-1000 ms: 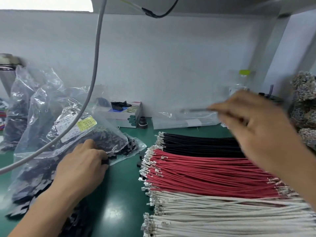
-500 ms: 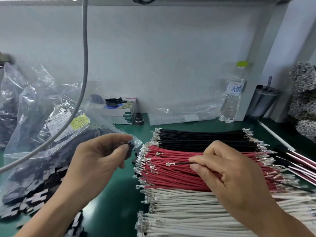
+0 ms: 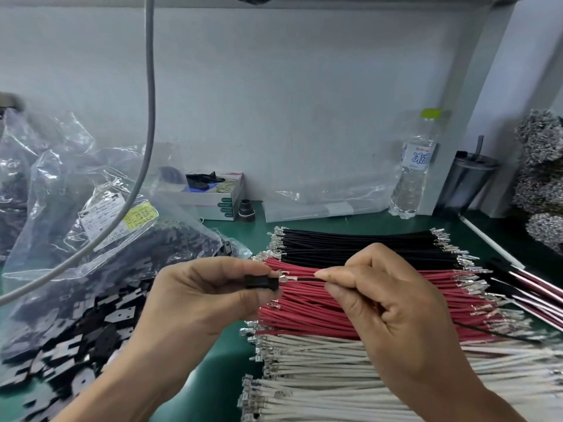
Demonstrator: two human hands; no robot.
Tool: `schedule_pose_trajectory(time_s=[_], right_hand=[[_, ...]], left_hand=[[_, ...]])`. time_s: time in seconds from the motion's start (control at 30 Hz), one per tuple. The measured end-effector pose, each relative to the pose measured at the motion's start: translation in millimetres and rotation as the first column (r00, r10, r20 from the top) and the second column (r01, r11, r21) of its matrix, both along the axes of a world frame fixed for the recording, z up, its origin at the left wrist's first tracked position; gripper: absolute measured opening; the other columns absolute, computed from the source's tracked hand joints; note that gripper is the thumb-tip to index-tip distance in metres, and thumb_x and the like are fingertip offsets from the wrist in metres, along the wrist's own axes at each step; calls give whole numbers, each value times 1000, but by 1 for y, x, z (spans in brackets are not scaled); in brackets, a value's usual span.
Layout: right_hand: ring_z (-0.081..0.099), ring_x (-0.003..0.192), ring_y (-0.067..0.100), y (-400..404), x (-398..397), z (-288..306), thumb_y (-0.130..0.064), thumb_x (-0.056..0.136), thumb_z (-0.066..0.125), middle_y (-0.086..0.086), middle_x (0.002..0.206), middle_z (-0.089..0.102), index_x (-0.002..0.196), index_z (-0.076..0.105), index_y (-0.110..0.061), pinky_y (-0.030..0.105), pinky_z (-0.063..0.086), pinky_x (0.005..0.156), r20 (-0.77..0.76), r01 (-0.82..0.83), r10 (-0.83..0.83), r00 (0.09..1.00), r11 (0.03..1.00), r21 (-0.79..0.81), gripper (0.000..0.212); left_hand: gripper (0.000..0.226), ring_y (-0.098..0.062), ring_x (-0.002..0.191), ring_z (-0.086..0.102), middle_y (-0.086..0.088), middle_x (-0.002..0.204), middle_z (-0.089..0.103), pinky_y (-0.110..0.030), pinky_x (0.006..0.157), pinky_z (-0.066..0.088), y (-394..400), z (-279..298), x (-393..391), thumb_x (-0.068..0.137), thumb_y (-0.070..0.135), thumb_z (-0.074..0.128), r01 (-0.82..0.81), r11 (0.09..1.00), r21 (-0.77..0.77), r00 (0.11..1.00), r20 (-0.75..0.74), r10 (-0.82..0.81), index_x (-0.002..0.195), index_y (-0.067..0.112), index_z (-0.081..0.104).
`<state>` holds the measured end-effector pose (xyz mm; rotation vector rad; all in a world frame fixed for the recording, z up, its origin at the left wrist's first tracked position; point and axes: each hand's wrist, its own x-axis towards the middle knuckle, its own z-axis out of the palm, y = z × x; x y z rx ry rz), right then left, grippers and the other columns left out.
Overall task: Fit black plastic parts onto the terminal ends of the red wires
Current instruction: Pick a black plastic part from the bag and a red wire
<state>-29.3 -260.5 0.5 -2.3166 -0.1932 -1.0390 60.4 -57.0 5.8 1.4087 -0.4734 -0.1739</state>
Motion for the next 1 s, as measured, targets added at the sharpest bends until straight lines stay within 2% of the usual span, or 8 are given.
schedule_pose_trajectory(time_s=[0.17,0.3,0.37,0.47,0.53,0.7,0.83,1.0], right_hand=[[58,71,11,2,-1,2,-36,96,58,-16,81,55,100,77,-31,26,47,56,-51,2,-4,999,999,-50,20],[58,71,7,-1,-3,7,-30,92,63,-17,81,55,95,76,-32,27,47,55,-77,13,-20,997,995,-95,14],[59,73,8,-1,-3,8,-35,92,64,-17,80,56,91,76,-34,29,48,56,-90,2,-11,996,995,-100,12],[58,74,6,1,-2,9,-47,91,59,-18,79,55,83,74,-35,28,47,58,-103,-4,-9,995,991,-131,21],[56,73,5,2,-1,9,-48,92,56,-18,79,53,82,72,-35,26,45,58,-114,-8,-9,993,989,-147,23],[53,72,3,2,2,10,-47,94,55,-20,79,51,83,70,-35,22,42,59,-106,-13,-2,994,990,-141,23],[50,70,0,8,4,6,-45,96,53,-20,79,49,84,72,-30,21,43,57,-94,-11,-9,996,978,-207,26],[58,80,6,-1,4,3,-39,96,59,-19,85,55,94,74,-30,18,43,65,-155,-92,78,985,992,-87,18]], left_hand=[[34,-26,70,77,-21,80,78,-25,59,60,-3,1,-5,49,11,87,16,1000,25,1000,5,-16,83,10,84],[31,-24,71,76,-19,81,78,-24,63,60,-4,4,-5,53,10,87,18,999,34,999,43,-19,84,11,84],[29,-22,71,76,-18,82,78,-23,65,60,-5,4,-7,55,4,86,36,999,38,998,59,-38,84,8,84],[26,-22,72,77,-19,83,78,-21,66,58,-6,1,-8,63,-12,81,67,997,45,995,71,-70,85,2,83],[27,-23,72,77,-19,83,78,-21,66,59,-6,0,-9,64,-16,79,65,997,42,996,64,-68,85,1,82],[28,-29,72,78,-20,80,78,-24,65,61,-6,-1,-9,57,-1,84,43,999,33,997,61,-45,84,9,84],[28,-33,75,78,-17,82,79,-30,71,64,-8,-5,-11,54,10,87,44,997,67,993,107,-51,82,12,84],[25,-21,69,76,-13,81,79,-26,63,61,-8,-5,-8,65,9,86,34,993,109,987,150,-50,88,19,85]])
